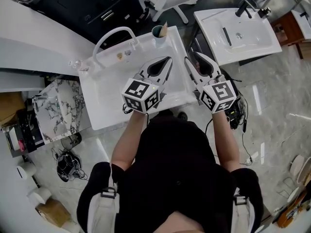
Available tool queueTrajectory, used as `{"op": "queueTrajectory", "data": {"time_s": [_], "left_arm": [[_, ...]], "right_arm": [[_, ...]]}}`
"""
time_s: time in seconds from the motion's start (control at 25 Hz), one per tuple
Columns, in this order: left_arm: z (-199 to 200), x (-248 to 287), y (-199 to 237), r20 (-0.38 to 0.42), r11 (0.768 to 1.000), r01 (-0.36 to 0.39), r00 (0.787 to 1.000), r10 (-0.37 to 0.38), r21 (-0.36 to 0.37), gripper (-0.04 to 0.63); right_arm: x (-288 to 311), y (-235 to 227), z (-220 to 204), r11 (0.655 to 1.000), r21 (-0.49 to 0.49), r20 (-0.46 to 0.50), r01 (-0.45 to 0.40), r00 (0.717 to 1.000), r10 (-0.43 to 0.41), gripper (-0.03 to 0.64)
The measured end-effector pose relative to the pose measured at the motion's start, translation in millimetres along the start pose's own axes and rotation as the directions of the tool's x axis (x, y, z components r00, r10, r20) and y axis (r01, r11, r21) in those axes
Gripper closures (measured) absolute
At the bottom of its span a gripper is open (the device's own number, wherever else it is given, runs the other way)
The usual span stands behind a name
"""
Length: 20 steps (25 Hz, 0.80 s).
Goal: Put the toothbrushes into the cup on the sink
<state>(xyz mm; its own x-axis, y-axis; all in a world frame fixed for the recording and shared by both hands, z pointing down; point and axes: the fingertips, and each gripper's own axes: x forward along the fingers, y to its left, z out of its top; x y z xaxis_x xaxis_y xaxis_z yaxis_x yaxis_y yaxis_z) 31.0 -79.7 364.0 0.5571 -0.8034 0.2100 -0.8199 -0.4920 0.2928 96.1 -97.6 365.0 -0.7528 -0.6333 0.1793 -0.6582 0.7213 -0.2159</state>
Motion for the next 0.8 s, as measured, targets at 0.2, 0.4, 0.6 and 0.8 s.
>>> {"op": "queueTrajectory", "data": {"time_s": [0.2, 0.4, 0.6, 0.8], "left_arm": [[-1.2, 3.9, -8.2, -0.003, 1.0, 0.014, 1.0, -0.014, 0.003, 0.586], [-4.7, 7.8, -14.8, -0.013, 1.0, 0.029, 0.999, -0.029, 0.01, 0.586], [-8.6, 10.1, -18.3, -0.024, 0.999, 0.039, 0.999, -0.038, 0.012, 0.586], [-11.7, 13.2, -18.3, -0.032, 0.999, 0.048, 0.998, -0.048, 0.012, 0.586]], "right_arm": [[-11.2, -0.9, -3.0, 1.0, 0.007, 0.003, 0.013, 1.0, -0.013, 0.472], [-16.6, -2.2, -8.0, 0.999, 0.028, -0.001, 0.023, 1.0, -0.023, 0.512], [-17.4, -3.5, -12.4, 0.999, 0.037, -0.007, 0.026, 1.0, -0.026, 0.547], [-16.7, -4.7, -13.5, 0.999, 0.043, -0.005, 0.031, 1.0, -0.031, 0.569]]}}
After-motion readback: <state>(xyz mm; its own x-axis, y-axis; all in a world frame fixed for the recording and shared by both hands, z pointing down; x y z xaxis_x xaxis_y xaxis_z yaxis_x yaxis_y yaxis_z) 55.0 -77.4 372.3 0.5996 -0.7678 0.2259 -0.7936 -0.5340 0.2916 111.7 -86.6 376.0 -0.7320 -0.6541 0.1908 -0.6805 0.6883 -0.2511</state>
